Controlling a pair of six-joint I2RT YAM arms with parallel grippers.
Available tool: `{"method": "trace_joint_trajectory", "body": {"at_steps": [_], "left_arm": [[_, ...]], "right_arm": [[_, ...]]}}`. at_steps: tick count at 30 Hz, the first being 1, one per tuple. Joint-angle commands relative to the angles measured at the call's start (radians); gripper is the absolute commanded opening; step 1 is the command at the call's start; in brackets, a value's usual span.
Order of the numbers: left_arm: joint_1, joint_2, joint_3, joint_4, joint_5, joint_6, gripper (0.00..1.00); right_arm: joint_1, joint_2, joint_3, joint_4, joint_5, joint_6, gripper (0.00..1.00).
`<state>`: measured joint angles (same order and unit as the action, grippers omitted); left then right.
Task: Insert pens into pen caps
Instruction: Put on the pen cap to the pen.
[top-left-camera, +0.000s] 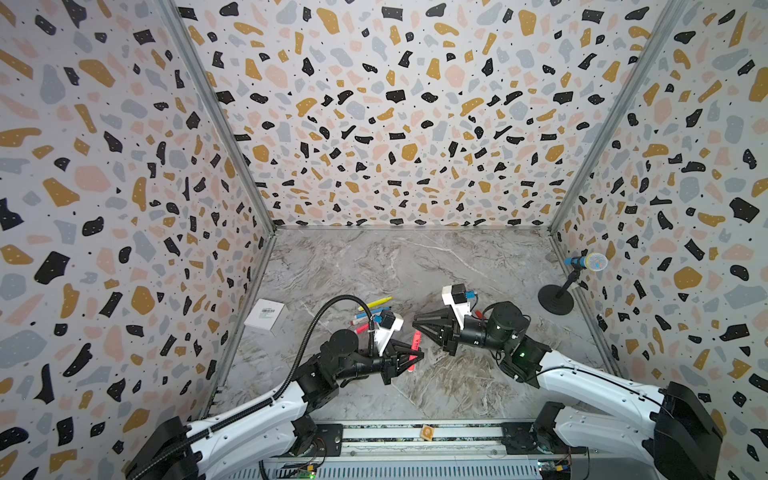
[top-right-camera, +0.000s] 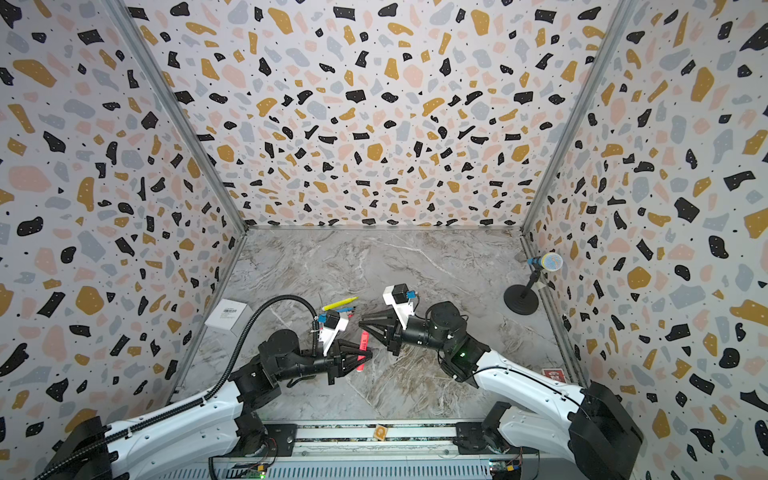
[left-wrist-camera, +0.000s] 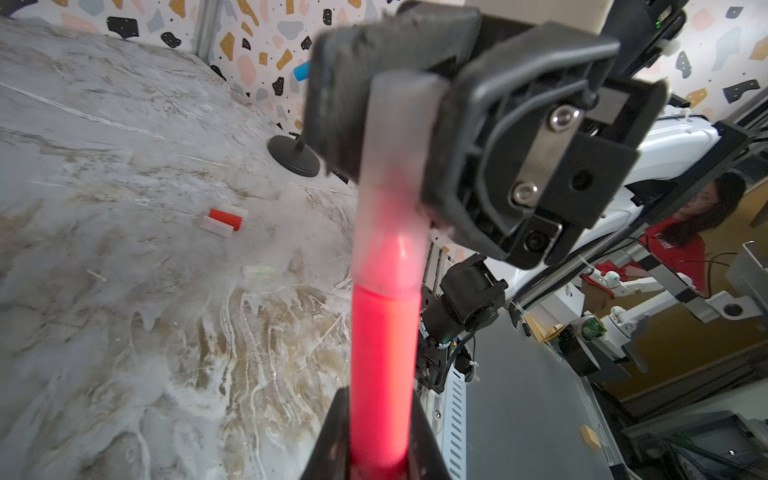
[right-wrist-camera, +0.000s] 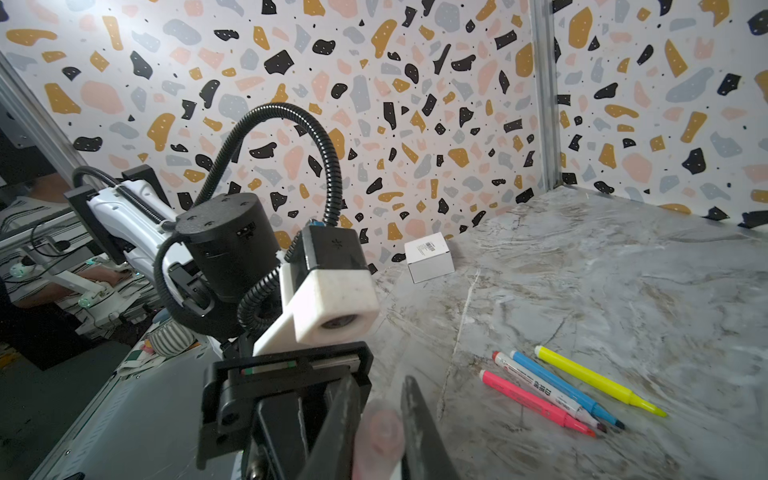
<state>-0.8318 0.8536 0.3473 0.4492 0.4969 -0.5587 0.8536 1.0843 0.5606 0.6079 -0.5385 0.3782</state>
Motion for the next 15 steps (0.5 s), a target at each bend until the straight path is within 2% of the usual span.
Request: {"method": "trace_joint_trajectory", "body": {"at_steps": [1, 4, 8, 15], "left_arm": [[0.091, -0.065, 0.143, 0.297, -0.33, -0.08, 0.0], [0.091, -0.062, 0.14, 0.284, -0.35, -0.06, 0.0], [0.091, -0.053, 0.131, 0.32, -0.342, -0.066, 0.0], [0.108, -0.033, 0.132, 0.446, -0.216, -0.121, 0.0]], "right_arm": [[0.062, 0.002, -0.093, -0.348, -0.131, -0.085, 0.0], [0.074, -0.016, -0.094, -0.348, -0.11, -0.068, 0.0], [0.094, -0.009, -0.096, -0.339, -0.15, -0.083, 0.0], [0.094, -0.004, -0.111, -0.331, -0.278, -0.142, 0.0]]}}
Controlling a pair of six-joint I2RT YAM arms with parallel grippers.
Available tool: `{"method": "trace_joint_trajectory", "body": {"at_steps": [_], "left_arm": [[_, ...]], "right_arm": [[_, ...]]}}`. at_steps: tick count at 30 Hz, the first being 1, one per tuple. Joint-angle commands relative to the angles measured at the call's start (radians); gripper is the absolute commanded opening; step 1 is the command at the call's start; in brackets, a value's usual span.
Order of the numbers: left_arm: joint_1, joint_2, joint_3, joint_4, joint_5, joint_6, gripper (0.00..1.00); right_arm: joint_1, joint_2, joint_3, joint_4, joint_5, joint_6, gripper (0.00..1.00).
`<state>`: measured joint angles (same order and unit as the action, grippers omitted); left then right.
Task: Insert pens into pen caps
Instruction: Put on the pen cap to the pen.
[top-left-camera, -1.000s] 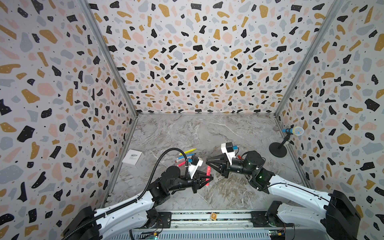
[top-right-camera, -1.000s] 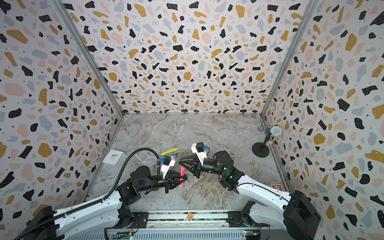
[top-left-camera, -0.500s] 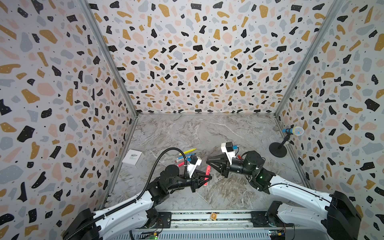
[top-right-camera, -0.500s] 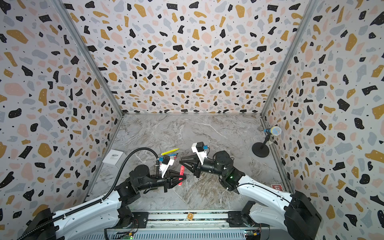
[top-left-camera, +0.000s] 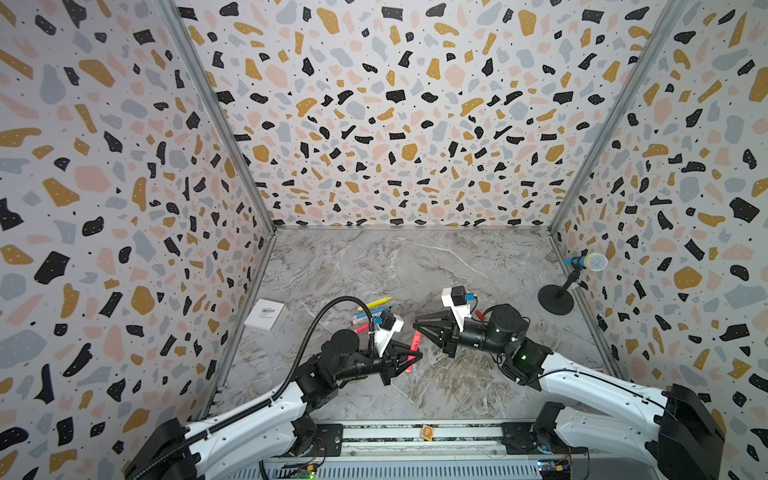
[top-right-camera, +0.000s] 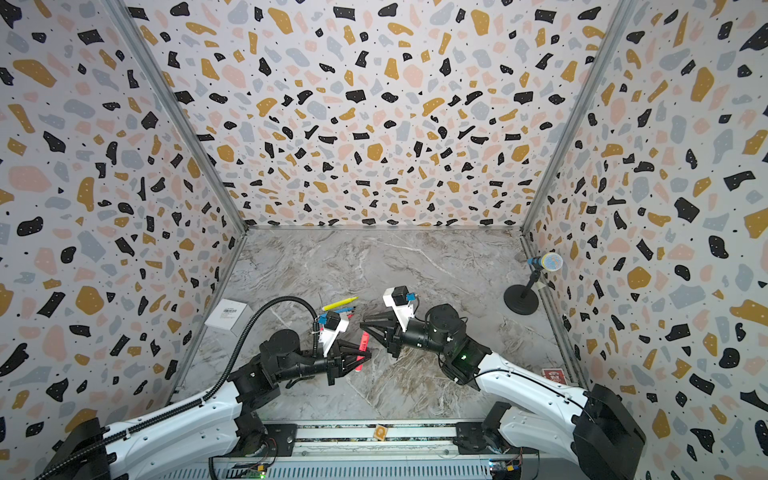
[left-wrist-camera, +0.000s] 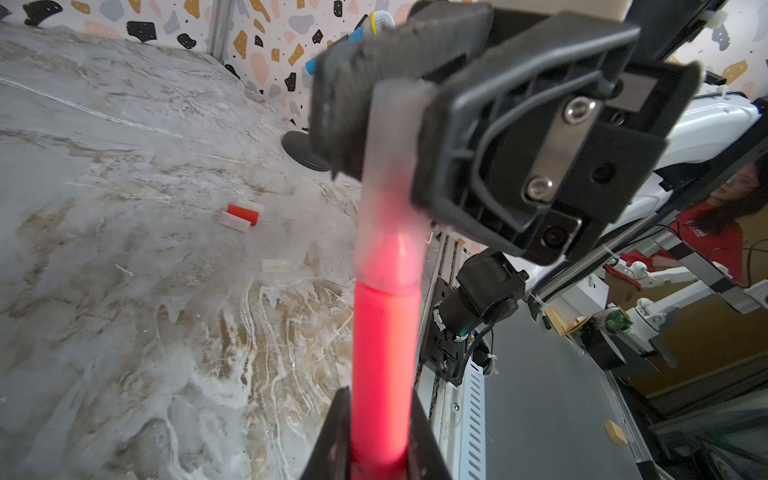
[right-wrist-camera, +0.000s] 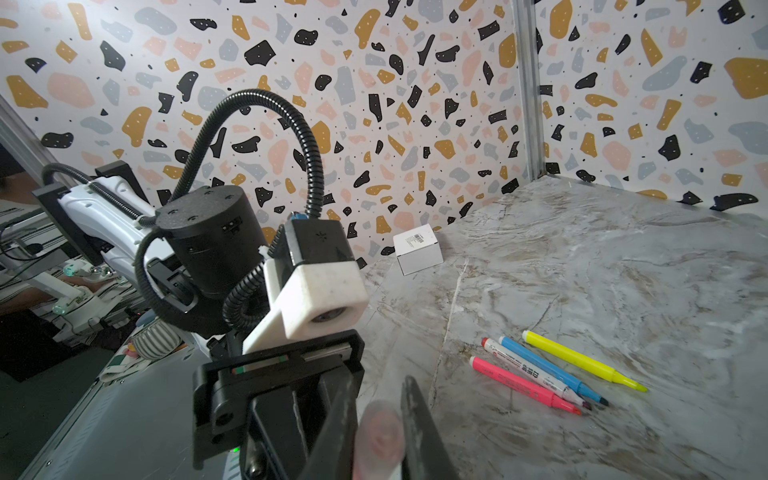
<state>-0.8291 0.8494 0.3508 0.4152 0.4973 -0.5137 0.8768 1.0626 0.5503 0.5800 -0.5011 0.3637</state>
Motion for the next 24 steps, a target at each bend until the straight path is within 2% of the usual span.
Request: {"method": "trace_joint_trajectory", "body": {"at_steps": [1, 5, 10, 17, 24], "left_arm": [[0.112, -0.022, 0.129, 0.502, -0.195, -0.18, 0.0], [0.138, 0.001, 0.131, 0.579, -0.118, -0.236, 0.0], [0.157, 0.001, 0.145, 0.565, -0.107, -0.238, 0.0], [0.158, -0.004, 0.182, 0.429, -0.166, -0.155, 0.0], [0.158, 0.001, 0.185, 0.414, -0.22, -0.128, 0.0]], "right_arm": [[0.071, 0.015, -0.102, -0.304, -0.332, -0.137, 0.0], [0.071, 0.014, -0.108, -0.315, -0.372, -0.173, 0.0], [0.083, 0.029, -0.115, -0.31, -0.374, -0.174, 0.0], [0.119, 0.074, -0.096, -0.364, -0.274, -0.166, 0.0], [0.186, 0.09, -0.094, -0.379, -0.144, -0.111, 0.0]]}}
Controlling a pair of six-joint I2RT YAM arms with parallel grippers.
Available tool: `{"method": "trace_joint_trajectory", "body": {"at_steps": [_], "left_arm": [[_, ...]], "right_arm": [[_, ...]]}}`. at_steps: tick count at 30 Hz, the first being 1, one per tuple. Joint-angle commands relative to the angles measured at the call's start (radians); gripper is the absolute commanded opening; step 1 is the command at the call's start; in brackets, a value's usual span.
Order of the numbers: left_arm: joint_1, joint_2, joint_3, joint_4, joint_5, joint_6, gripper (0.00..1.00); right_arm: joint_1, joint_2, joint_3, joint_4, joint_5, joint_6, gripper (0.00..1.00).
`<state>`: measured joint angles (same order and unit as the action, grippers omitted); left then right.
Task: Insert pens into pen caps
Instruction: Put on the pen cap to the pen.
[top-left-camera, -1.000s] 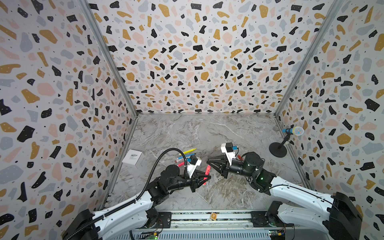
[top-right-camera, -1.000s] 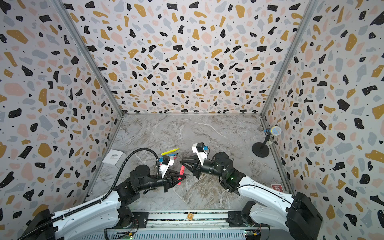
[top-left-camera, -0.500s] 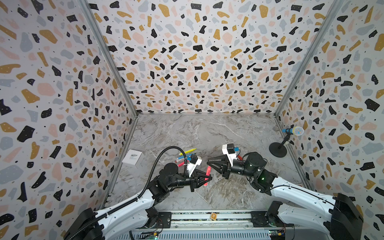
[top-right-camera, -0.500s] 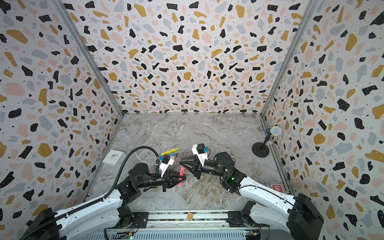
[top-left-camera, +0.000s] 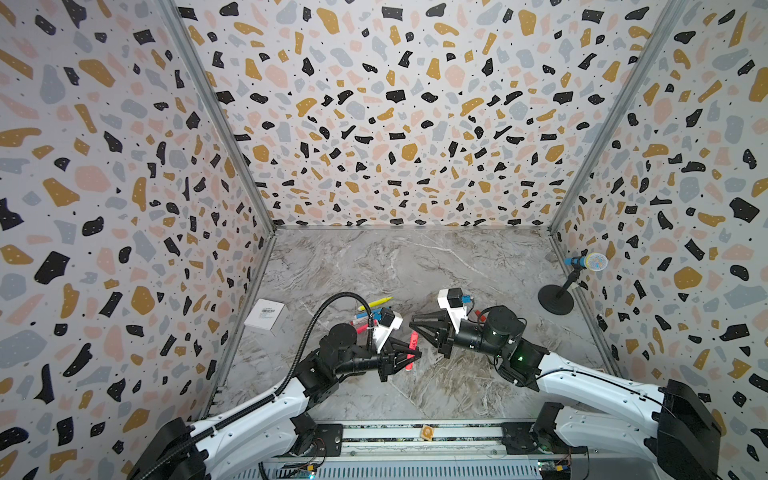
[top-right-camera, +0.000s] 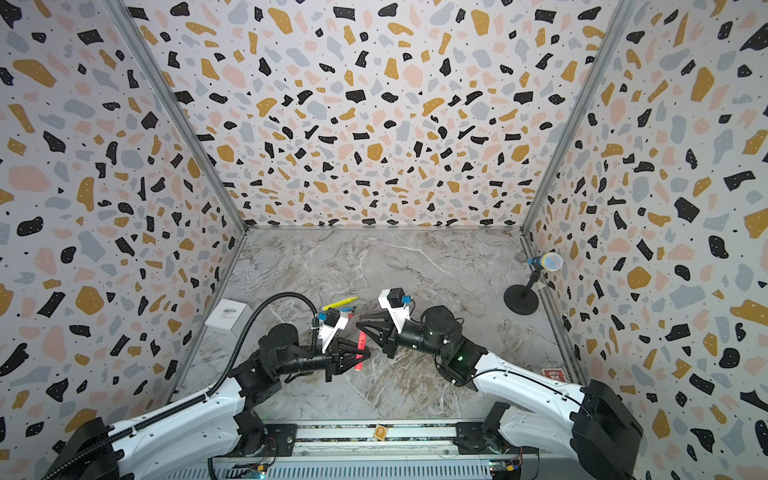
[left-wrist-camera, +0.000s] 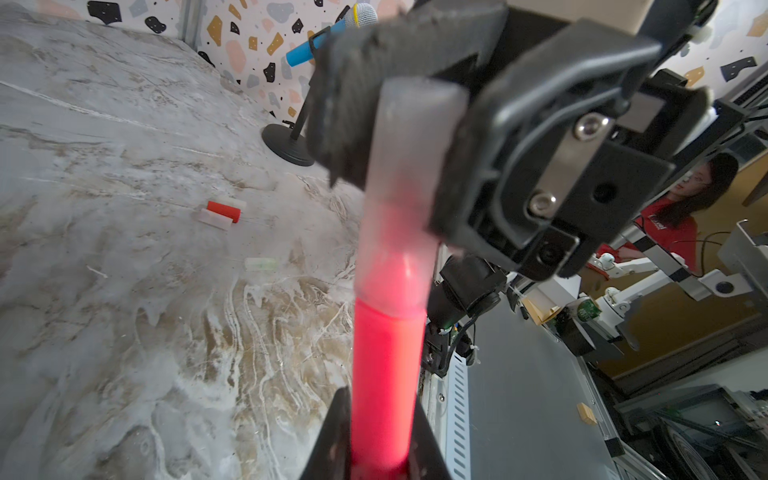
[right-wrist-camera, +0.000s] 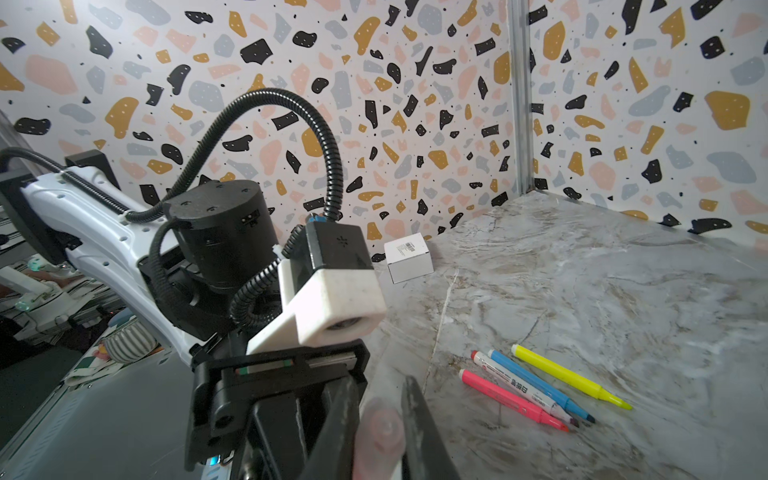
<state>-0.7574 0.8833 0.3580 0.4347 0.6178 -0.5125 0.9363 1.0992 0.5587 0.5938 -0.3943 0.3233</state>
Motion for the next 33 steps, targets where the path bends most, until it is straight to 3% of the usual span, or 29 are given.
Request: {"method": "trace_joint_trajectory", "body": {"at_steps": [1, 8, 17, 22, 28, 33], "left_arm": [[0.087, -0.031, 0.179, 0.399, -0.341, -0.129, 0.0], [0.091, -0.031, 0.179, 0.463, -0.319, -0.158, 0.0], [0.163, 0.0, 0.181, 0.654, -0.208, -0.306, 0.0], [0.167, 0.009, 0.201, 0.63, -0.2, -0.293, 0.0], [0.167, -0.02, 0.222, 0.477, -0.258, -0.193, 0.0], [0.167, -0.018, 0.217, 0.477, -0.274, -0.185, 0.0]], "right_arm": [[0.133, 0.051, -0.106, -0.389, -0.242, -0.066, 0.0], [0.149, 0.037, -0.117, -0.412, -0.245, -0.081, 0.0], [0.148, 0.012, -0.174, -0.365, -0.299, -0.1, 0.0], [0.149, 0.016, -0.191, -0.346, -0.313, -0.099, 0.0], [0.15, 0.04, -0.188, -0.366, -0.292, -0.078, 0.0], [0.172, 0.047, -0.185, -0.37, -0.272, -0.065, 0.0]]}}
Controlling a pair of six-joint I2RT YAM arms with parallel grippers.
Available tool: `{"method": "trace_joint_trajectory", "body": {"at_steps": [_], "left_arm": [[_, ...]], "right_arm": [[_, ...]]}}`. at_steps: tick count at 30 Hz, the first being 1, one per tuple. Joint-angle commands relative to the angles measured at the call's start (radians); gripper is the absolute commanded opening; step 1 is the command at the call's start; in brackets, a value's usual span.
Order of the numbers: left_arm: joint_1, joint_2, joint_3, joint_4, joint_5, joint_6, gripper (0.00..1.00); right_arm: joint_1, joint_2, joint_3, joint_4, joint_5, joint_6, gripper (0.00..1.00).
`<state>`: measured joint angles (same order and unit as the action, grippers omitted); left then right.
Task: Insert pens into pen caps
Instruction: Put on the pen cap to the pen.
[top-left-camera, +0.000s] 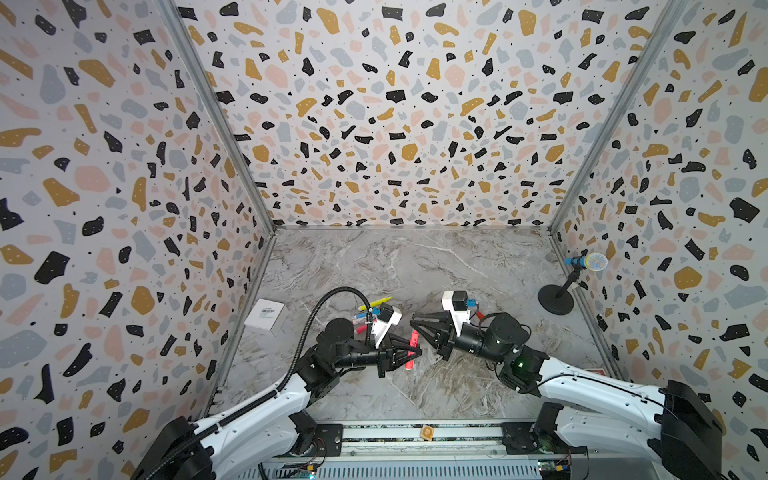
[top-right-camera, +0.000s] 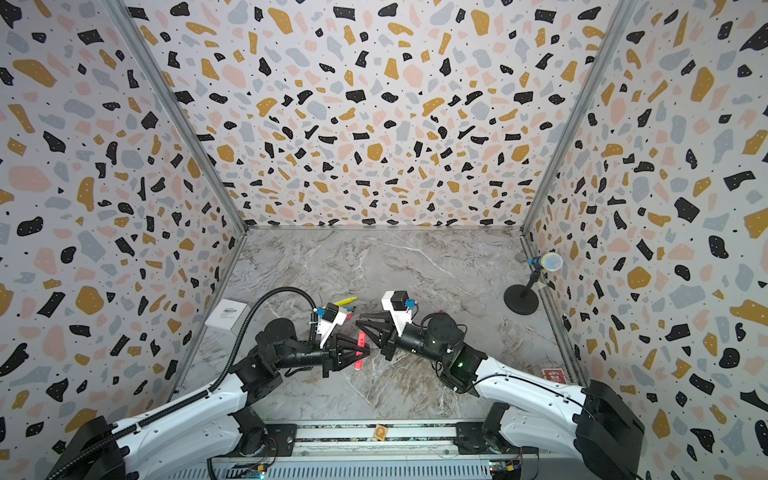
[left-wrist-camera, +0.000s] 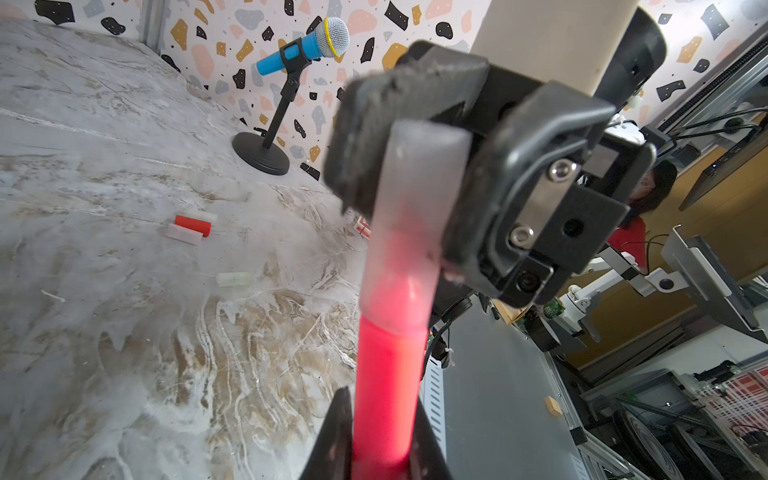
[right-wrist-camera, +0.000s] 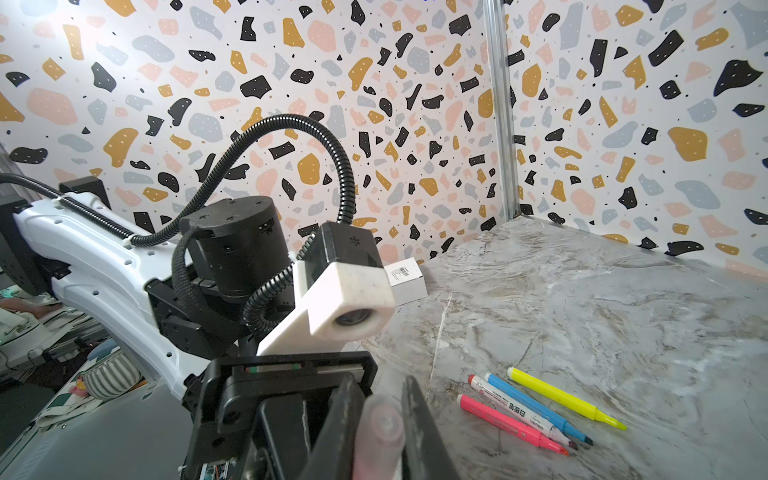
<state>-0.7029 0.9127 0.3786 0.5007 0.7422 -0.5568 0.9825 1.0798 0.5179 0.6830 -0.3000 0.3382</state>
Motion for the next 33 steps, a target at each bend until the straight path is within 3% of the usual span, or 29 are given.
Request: {"method": "trace_joint_trajectory", "body": {"at_steps": [1, 17, 22, 31, 33], "left_arm": [[0.112, -0.045, 0.194, 0.42, -0.398, -0.147, 0.0], [0.113, -0.043, 0.182, 0.458, -0.39, -0.167, 0.0], [0.112, -0.039, 0.164, 0.391, -0.354, -0.116, 0.0], [0.111, -0.069, 0.077, 0.27, -0.323, -0.024, 0.0], [0.109, -0.066, 0.062, 0.263, -0.31, -0.015, 0.0]], "right_arm": [[0.128, 0.067, -0.144, -0.457, -0.364, -0.078, 0.0], [0.139, 0.075, -0.152, -0.448, -0.419, -0.083, 0.0], [0.11, 0.018, -0.091, -0.509, -0.382, -0.08, 0.0], [-0.045, -0.084, 0.027, -0.545, -0.493, -0.089, 0.2], [-0.065, -0.089, 0.05, -0.536, -0.514, -0.094, 0.28]]}}
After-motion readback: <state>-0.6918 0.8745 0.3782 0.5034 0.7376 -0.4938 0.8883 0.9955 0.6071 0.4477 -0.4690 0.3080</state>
